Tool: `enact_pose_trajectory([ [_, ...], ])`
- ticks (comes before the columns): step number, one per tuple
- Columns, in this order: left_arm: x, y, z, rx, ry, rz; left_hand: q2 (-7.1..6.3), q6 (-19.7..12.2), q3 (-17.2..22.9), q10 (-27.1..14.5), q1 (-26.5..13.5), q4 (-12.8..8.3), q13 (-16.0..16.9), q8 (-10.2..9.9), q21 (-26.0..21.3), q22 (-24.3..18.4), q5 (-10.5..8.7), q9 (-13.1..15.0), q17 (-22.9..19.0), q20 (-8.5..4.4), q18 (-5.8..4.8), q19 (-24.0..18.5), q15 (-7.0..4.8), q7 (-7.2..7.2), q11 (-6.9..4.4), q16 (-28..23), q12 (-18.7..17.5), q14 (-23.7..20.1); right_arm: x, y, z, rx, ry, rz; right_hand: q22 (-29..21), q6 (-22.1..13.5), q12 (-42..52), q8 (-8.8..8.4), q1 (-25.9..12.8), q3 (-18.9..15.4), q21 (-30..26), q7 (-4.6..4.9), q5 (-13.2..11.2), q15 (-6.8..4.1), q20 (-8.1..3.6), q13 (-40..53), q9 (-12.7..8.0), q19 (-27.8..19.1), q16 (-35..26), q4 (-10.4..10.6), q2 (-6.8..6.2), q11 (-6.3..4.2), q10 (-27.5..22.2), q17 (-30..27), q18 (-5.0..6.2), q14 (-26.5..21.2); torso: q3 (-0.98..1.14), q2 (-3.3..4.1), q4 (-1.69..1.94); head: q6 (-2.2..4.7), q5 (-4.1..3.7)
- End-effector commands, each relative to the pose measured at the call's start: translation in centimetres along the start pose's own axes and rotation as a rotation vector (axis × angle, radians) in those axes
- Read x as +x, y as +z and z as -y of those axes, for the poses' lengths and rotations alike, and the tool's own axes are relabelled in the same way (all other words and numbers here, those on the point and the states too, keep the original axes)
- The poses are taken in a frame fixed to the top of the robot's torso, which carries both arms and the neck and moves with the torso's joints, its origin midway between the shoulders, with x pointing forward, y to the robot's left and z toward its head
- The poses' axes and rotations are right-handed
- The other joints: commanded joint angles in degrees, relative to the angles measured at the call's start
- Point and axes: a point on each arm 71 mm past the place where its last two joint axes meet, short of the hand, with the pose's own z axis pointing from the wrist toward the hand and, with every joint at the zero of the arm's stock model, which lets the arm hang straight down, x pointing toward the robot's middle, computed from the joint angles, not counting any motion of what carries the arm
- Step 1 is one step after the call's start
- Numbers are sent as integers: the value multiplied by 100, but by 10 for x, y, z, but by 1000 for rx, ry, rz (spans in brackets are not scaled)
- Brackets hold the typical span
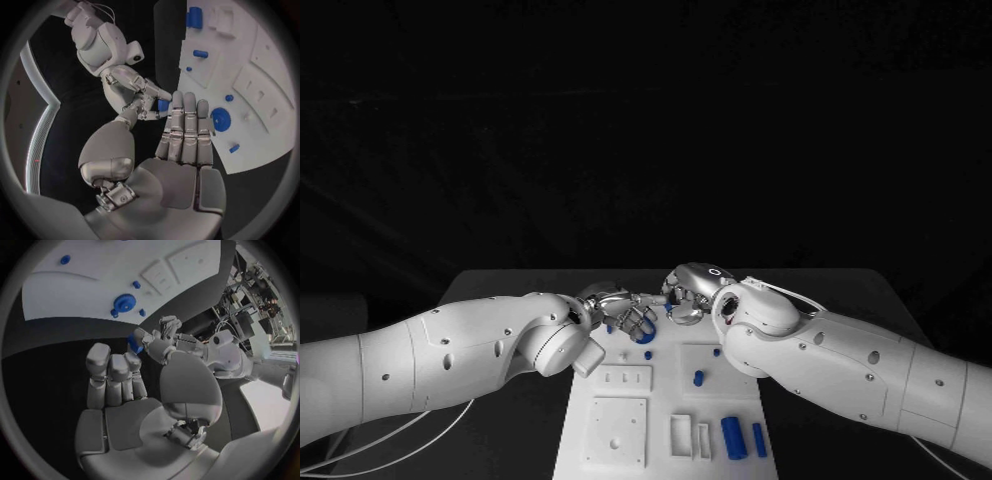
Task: Assemble the parts on the task board
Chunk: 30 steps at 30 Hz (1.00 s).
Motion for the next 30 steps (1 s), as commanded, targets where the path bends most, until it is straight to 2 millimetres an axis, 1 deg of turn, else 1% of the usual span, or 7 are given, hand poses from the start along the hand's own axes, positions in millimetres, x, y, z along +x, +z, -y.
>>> enact_pose_trajectory([
  [1, 3, 1, 1, -16, 32, 0, 53, 65, -17, 38, 0, 16, 14, 39, 39, 86, -24, 11, 14, -3, 73, -46, -11, -10, -43, 47, 26, -3, 1, -1, -5, 3, -39, -6, 80, 301, 7, 52, -12, 41, 33, 233, -23, -28, 23, -2, 120, 27, -23, -4, -37, -21, 7, -1, 422, 21, -9, -1, 1, 6, 17],
  [5, 1, 1, 1, -16, 31, 16, 94, 83, -23, 44, 44, -18, 23, 45, 47, 92, -24, 13, 19, -8, 73, -56, -14, -21, -50, 58, 30, -10, 2, -2, -10, -11, -36, -9, 79, 302, 6, 51, -12, 50, 33, 233, -23, -28, 26, -2, 120, 28, -24, -2, -41, -20, 8, -1, 422, 22, -6, 1, -6, 9, 40],
  [9, -1, 1, 0, -20, 30, 26, 147, 55, -45, 27, 91, -74, 27, 24, 54, 96, -24, 3, 20, -4, 68, -68, -8, -8, -42, 60, 21, -30, 3, -6, -15, -26, -31, -15, 79, 304, 6, 51, -13, 57, 33, 233, -22, -27, 28, -2, 119, 28, -25, -1, -42, -20, 9, -2, 422, 23, -10, 5, -9, 21, 49],
  [15, 0, 1, 0, -23, 30, 23, 202, 54, -68, 27, 106, -106, 34, 19, 60, 97, -23, 0, 21, -2, 65, -75, -7, -5, -41, 66, 21, -34, 5, -9, -22, -41, -34, -20, 78, 305, 5, 50, -12, 63, 33, 233, -22, -27, 30, -3, 119, 29, -26, 0, -43, -20, 9, -3, 422, 24, -8, 9, -15, 13, 70],
  [20, 2, 2, 1, -23, 31, 16, 255, 67, -86, 30, 144, -160, 42, 22, 68, 98, -21, -1, 23, -4, 64, -78, -9, -10, -44, 75, 23, -34, 6, -9, -26, -47, -35, -22, 78, 305, 5, 50, -13, 67, 34, 233, -22, -27, 31, -3, 119, 30, -27, 0, -46, -20, 10, -3, 422, 25, -21, 4, -7, 14, 69],
  [23, 3, 2, 1, -25, 32, 10, 295, 76, -102, 34, 163, -196, 48, 23, 74, 98, -21, -2, 23, -4, 62, -79, -10, -12, -45, 82, 25, -32, 7, -9, -28, -51, -36, -24, 77, 305, 5, 49, -13, 69, 34, 233, -22, -27, 32, -3, 119, 30, -27, 1, -46, -20, 10, -3, 422, 25, -21, 4, 0, 18, 74],
  [30, 4, 1, 1, -29, 33, 5, 360, 112, -128, 50, 292, -372, 67, 29, 89, 97, -18, -5, 22, -7, 56, -87, -14, -24, -54, 99, 34, -29, 7, -8, -29, -51, -38, -26, 77, 306, 5, 49, -14, 74, 33, 233, -22, -27, 33, -3, 118, 30, -28, 2, -47, -20, 11, -4, 422, 26, -24, 4, -5, 20, 104],
])
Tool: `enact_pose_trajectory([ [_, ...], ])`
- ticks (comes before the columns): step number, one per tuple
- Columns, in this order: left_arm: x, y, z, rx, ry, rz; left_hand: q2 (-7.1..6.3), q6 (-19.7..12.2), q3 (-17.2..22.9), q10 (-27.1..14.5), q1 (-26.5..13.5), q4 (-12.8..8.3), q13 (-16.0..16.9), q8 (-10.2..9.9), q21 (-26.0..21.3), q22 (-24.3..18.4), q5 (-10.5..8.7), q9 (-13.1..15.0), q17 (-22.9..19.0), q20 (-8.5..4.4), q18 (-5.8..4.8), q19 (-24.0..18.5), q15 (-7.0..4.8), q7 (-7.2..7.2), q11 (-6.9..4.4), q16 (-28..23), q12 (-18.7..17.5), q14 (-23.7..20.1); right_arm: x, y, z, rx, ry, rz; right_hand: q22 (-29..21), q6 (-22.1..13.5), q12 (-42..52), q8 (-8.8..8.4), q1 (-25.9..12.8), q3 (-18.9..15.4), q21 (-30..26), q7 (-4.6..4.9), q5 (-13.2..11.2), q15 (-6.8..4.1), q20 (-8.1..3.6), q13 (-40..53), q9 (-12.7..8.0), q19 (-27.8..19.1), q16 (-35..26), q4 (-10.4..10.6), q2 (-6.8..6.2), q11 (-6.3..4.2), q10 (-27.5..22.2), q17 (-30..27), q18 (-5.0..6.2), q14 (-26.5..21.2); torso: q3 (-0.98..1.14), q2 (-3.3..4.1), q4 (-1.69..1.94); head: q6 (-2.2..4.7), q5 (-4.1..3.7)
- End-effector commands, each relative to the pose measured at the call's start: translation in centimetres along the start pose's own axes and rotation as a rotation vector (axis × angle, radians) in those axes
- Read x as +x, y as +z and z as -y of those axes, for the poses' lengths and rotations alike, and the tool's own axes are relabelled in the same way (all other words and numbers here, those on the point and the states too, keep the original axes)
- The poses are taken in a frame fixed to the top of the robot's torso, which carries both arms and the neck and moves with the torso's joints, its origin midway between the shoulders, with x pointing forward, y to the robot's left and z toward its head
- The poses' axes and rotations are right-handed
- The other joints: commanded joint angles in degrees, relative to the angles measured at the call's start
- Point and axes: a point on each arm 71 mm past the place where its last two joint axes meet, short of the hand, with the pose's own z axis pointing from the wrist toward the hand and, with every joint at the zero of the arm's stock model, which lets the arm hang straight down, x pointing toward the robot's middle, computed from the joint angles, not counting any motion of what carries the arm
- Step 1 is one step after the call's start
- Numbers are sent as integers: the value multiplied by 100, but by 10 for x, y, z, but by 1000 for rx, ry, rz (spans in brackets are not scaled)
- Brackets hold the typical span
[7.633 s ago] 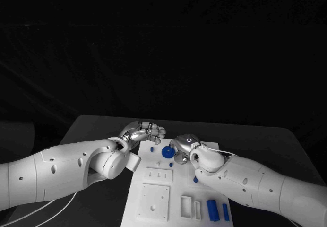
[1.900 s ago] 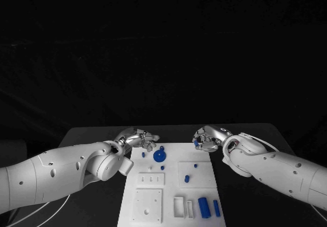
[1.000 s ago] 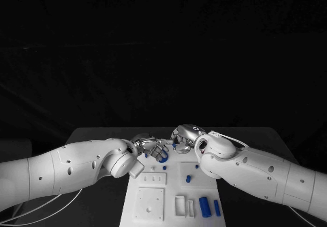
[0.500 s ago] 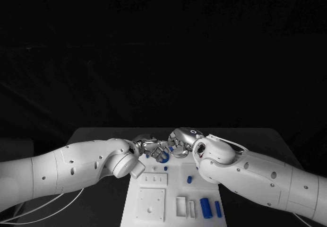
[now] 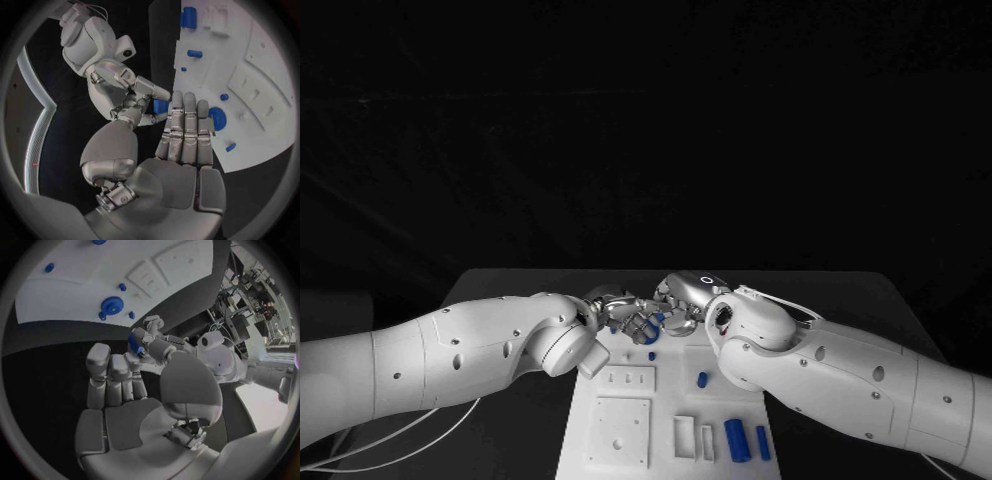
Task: Assemble the parts on the task board
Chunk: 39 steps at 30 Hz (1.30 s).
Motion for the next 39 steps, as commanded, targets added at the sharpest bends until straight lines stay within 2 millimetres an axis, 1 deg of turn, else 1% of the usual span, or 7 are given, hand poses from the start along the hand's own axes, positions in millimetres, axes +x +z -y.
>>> enact_pose_trajectory([
  [1, 2, 0, 2, 5, 7, -7, 27, 36, -4, 20, 64, -77, 11, 21, 41, 94, -18, -9, 4, -8, 62, -47, -14, -5, -23, 31, 34, -27, 2, 0, -2, -4, -21, -14, 78, 285, 5, 48, -14, 43, 38, 254, -22, -28, 12, -2, 118, 12, -29, 2, -17, -20, 11, -3, 389, 25, -3, 0, -4, 5, 19],
  [7, 1, 0, 2, 7, 5, 3, 108, 75, -2, 48, 158, -211, 29, 28, 50, 90, -16, -12, 0, -10, 52, -52, -18, -17, -35, 46, 48, -18, 2, 0, -3, -5, -22, -17, 77, 286, 5, 48, -14, 46, 38, 254, -22, -28, 13, -2, 118, 12, -30, 3, -18, -20, 11, -3, 389, 26, -5, 3, -14, 8, 27],
  [15, 0, 0, 2, 4, 4, 12, 377, 102, 33, 65, 316, -419, 48, 21, 61, 85, -17, -22, -10, -7, 29, -65, -14, -20, -40, 58, 51, -22, 3, -1, -5, -10, -22, -24, 77, 286, 4, 47, -16, 51, 37, 254, -23, -28, 15, -2, 118, 13, -31, 4, -20, -20, 12, -4, 389, 26, -4, 5, -13, 5, 45],
  [23, 0, 0, 1, -1, 3, 13, 735, 133, 85, 83, 557, -794, 72, 9, 77, 83, -12, -37, -27, -5, -2, -92, -11, -25, -44, 76, 49, -25, 4, -2, -5, -9, -21, -24, 76, 287, 4, 46, -17, 56, 37, 254, -23, -28, 16, -2, 117, 14, -32, 5, -21, -20, 13, -4, 389, 27, -4, 3, -18, -9, 69],
  [26, -1, 1, 1, -3, 2, 13, 746, 141, 150, 87, 658, -802, 78, 4, 84, 83, -21, -42, -33, -5, -9, -96, -10, -24, -44, 79, 46, -26, 4, -2, -6, -9, -21, -26, 76, 287, 4, 46, -18, 58, 37, 254, -23, -28, 17, -2, 117, 14, -33, 6, -21, -20, 13, -5, 389, 27, -3, 2, -20, -3, 83],
  [29, -1, 1, 1, -4, 1, 11, 706, 158, 470, 99, 775, -739, 87, 3, 90, 77, -23, -45, -43, 4, -27, -95, -2, -24, -42, 86, 42, -25, 5, -2, -6, -8, -22, -29, 75, 288, 4, 46, -18, 61, 37, 254, -23, -28, 18, -2, 117, 14, -33, 6, -21, -20, 13, -5, 389, 27, -5, -1, -18, 1, 93],
  [39, 0, 0, 0, -12, -10, 2, 738, 179, 748, 114, 842, -782, 101, 2, 111, 89, -10, -48, -58, 3, -45, -126, 0, -33, -48, 93, 37, -33, 7, -1, -1, 6, -24, -35, 74, 289, 3, 45, -19, 68, 37, 254, -23, -28, 20, -1, 117, 15, -34, 7, -22, -20, 14, -6, 389, 28, -9, 2, -13, 3, 124],
])
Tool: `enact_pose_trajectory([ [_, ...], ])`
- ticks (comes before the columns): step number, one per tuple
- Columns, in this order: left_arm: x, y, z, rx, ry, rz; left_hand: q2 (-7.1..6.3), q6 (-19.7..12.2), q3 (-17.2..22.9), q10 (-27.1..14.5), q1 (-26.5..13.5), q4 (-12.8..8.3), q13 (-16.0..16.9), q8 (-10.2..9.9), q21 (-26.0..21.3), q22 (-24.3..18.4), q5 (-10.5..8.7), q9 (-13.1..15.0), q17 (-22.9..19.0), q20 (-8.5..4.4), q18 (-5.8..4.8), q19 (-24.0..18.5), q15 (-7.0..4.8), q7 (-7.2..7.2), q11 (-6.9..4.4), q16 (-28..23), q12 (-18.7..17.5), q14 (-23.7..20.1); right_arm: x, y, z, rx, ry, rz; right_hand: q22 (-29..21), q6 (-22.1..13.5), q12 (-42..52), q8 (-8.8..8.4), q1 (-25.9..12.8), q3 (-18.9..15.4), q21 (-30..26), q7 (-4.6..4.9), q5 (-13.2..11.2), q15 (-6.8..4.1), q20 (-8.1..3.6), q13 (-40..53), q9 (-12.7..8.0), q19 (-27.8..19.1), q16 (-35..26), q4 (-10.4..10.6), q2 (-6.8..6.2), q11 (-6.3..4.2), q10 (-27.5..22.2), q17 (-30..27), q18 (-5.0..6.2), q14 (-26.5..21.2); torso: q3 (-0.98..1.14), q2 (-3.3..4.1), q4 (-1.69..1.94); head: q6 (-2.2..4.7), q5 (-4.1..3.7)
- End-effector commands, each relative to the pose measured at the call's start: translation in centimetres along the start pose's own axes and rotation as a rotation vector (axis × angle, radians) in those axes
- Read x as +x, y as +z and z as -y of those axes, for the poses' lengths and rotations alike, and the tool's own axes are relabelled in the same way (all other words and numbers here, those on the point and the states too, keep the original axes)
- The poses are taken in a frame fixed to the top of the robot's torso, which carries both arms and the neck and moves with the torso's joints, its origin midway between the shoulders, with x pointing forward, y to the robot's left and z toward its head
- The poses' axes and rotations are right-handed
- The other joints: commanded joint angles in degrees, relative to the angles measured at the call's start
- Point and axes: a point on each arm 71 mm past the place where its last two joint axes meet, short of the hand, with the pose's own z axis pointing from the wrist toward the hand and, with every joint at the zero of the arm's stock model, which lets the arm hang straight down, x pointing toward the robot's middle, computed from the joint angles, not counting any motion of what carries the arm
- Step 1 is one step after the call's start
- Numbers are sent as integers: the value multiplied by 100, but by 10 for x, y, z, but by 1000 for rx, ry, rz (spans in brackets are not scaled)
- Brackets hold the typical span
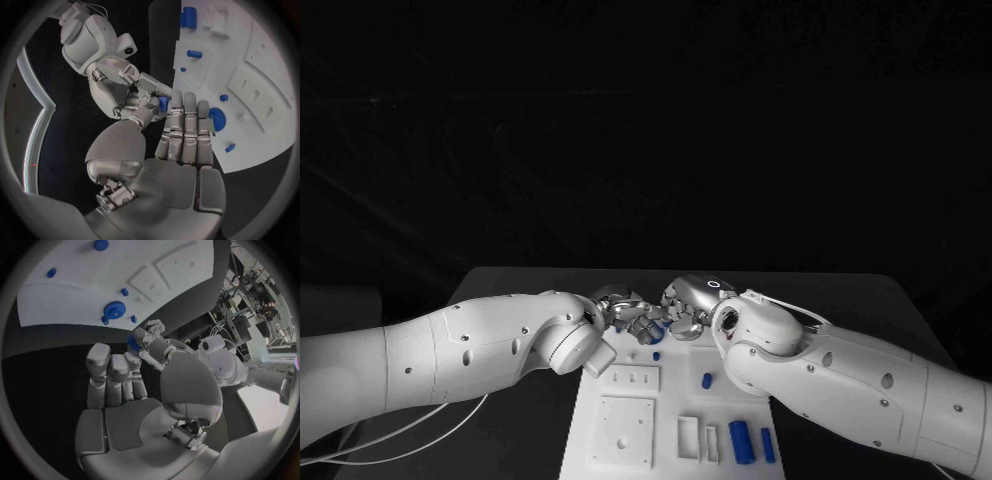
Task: Assemble the parts on the task board
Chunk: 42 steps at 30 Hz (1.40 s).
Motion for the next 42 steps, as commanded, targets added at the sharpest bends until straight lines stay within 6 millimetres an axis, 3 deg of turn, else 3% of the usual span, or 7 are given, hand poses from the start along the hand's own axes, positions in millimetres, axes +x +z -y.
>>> enact_pose_trajectory([
  [1, 0, 0, 0, -1, -9, -1, -11, 24, 99, 43, 47, -20, 10, 1, 26, 94, 39, -11, -11, 4, -4, -52, 1, 18, -17, 27, 5, -34, 2, 0, -2, -11, -14, -14, 71, 288, 4, 44, -5, 38, 37, 256, -6, -37, 19, -1, 117, 16, -35, 10, -7, -20, 14, -4, 388, 20, -2, 2, 1, 1, 13],
  [4, -1, -1, 0, -3, -14, 2, -25, 30, 274, 45, 124, -20, 15, -7, 39, 96, 33, -19, -23, 2, -12, -65, 1, 15, -17, 28, -1, -36, 3, 0, 0, -7, -14, -15, 71, 288, 3, 43, -5, 41, 37, 256, -7, -37, 20, -1, 117, 16, -36, 9, -8, -20, 15, -4, 388, 20, -3, 4, -1, -3, 24],
  [6, -1, -1, 0, -2, -17, 3, -160, 32, 606, 50, 120, 71, 23, -1, 60, 94, 23, -12, -29, 12, -24, -53, 12, 23, -10, 38, -7, -35, 3, 0, 0, -8, -14, -16, 71, 288, 3, 43, -5, 42, 37, 256, -6, -37, 20, -1, 116, 16, -36, 9, -8, -20, 15, -4, 388, 20, -4, 3, -1, -4, 34],
  [35, -2, -1, -1, -13, -36, 11, -52, 164, 991, 146, -222, -24, 79, 65, 140, 104, 223, 26, -57, -4, -43, -104, -2, -29, -61, 81, 33, -24, 4, 2, 9, -7, 38, 11, 68, 286, 2, 39, -12, 53, 35, 257, -6, -37, 25, 0, 115, 15, -41, 12, -15, -19, 14, -7, 388, 20, 0, -2, -8, -37, 62],
  [36, -3, -1, -1, -12, -36, 11, 18, 422, 952, 407, -515, -21, 190, 225, 143, 97, 882, 125, 20, -6, -65, -108, -74, -148, -183, 244, 211, 138, 3, 2, 10, -7, 44, 19, 67, 123, -28, -50, -129, -34, 26, 293, 4, -21, 36, -12, 79, -3, -57, 8, -256, 13, -20, -14, 376, 5, 0, -1, -5, -37, 59],
  [39, -4, -1, -2, -9, -27, 16, 15, 509, 1009, 463, -668, -68, 330, 280, 176, 106, 1059, 225, 87, -81, -82, -131, -130, -195, -239, 390, 351, 142, 2, 2, 14, -7, 57, 34, 23, -184, -165, -218, -234, -65, -60, 395, -8, 66, 40, -85, 13, -68, -147, 162, -547, 103, -141, -60, 388, -35, 1, 0, -1, -36, 48],
  [42, -4, -1, -1, -4, -18, 23, -6, 621, 1040, 528, -790, -68, 498, 354, 216, 109, 1266, 348, 138, -127, -121, -140, -168, -252, -308, 526, 540, 152, 1, 1, 17, -8, 65, 43, -7, -288, -223, -266, -204, -128, -112, 443, -8, 113, 27, -133, 3, -80, -193, 283, -660, 151, -190, -84, 388, -29, 0, 0, -3, -33, 47],
])
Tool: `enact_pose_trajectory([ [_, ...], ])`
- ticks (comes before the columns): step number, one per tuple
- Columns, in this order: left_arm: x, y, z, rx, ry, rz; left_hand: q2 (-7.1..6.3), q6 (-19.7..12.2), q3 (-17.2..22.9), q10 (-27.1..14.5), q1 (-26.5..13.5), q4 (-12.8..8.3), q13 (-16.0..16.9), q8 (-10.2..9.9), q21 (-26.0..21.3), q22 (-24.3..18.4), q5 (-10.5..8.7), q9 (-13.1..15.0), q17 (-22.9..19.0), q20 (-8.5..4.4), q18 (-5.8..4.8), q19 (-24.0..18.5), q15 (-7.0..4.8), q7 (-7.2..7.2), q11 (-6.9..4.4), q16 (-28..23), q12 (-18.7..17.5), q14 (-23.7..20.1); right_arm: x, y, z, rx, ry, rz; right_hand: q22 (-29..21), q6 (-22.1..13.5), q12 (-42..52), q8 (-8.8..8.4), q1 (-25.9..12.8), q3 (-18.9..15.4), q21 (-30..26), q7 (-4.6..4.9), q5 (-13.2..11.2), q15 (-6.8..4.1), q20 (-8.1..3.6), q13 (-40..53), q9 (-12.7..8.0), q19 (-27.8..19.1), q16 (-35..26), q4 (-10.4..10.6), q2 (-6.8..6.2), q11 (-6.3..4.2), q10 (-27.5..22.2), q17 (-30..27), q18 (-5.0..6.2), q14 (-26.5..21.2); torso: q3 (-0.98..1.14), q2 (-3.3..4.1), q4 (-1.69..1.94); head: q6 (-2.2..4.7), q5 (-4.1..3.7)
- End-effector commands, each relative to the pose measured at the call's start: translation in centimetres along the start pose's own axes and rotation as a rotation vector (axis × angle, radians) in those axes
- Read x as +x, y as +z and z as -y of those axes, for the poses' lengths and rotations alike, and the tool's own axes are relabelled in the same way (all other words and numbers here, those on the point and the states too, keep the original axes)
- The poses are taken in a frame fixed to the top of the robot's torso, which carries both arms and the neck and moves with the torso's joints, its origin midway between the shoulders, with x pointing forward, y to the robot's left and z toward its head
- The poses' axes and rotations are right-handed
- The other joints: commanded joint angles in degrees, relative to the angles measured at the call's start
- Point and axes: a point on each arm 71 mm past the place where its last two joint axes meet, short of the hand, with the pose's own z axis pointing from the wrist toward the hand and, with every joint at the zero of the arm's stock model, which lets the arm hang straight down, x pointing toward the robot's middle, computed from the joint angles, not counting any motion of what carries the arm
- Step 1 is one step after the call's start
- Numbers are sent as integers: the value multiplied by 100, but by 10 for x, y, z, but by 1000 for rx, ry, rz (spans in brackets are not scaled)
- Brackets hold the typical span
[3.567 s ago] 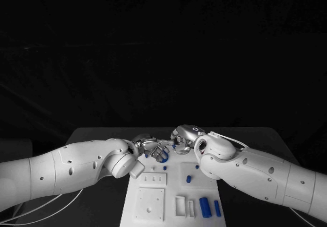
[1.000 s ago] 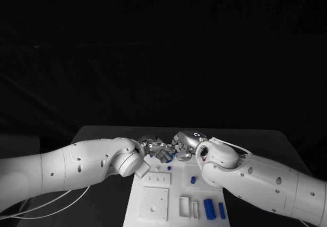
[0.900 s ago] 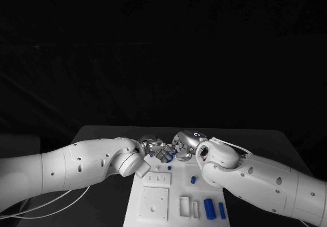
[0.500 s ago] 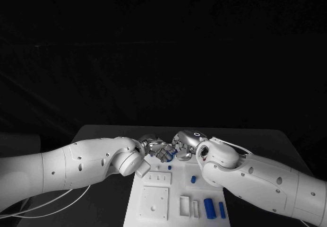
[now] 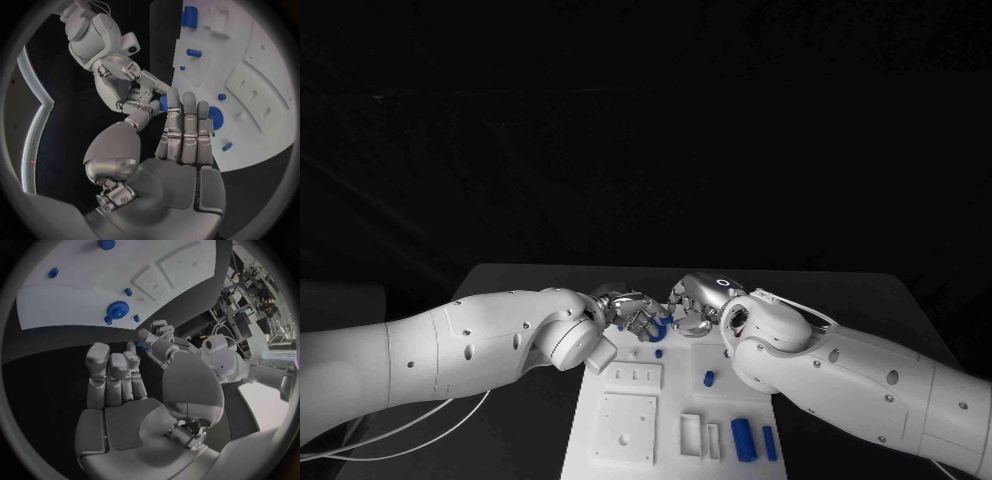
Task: Assemble the parts on the task board
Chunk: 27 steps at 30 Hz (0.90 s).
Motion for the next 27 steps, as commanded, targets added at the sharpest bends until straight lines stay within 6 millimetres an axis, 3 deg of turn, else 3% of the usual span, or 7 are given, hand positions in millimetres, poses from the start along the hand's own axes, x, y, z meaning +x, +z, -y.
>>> enact_pose_trajectory([
  [1, -1, 0, 2, 17, 12, 16, -5, 415, 49, 17, -76, -9, 116, 46, 51, 108, 107, 76, 28, -108, -88, -48, -50, -372, -45, 83, 121, -24, -2, -1, 2, -20, 32, 30, -5, -58, -28, -29, -34, -56, -25, 62, -4, 40, -16, -21, -13, -38, -23, 52, -93, 2, -39, -7, 351, 1, -1, -1, 0, 4, -8],
  [9, -4, 0, 3, 30, 43, 48, -175, 543, 123, -54, -87, -5, 546, 125, 178, 123, 516, 397, 77, -160, -130, -140, -131, -451, -132, 368, 543, 13, -2, -5, 15, -10, 41, 31, -13, -135, -107, -64, 12, -206, -59, 86, 10, 61, -29, -111, -19, -57, -52, 106, -132, 25, -75, -9, 351, -3, -1, -3, -1, 21, -11],
  [14, -8, 0, 2, 41, 112, 67, -314, 638, 127, -57, -47, 6, 772, 153, 297, 124, 681, 588, 71, -161, -130, -202, -150, -501, -191, 491, 743, -8, -6, -12, 40, 27, 46, 64, -16, -190, -157, -95, 72, -252, -101, 107, 49, 82, -19, -169, -32, -110, -90, 107, -138, 46, -120, -14, 351, -45, -4, -7, 5, 19, -9],
  [27, -18, -1, -12, -88, 392, 36, -381, 735, 149, -78, -8, 6, 1009, 127, 484, 114, 984, 844, 27, -221, -130, -167, -202, -547, -243, 661, 920, 33, -28, -34, 110, 125, 96, 175, -15, -133, -148, -73, 153, -237, -122, 90, 359, 65, -16, -245, -24, -95, -105, 168, -160, 29, -75, -4, 351, -20, 6, -6, -3, -84, 49],
])
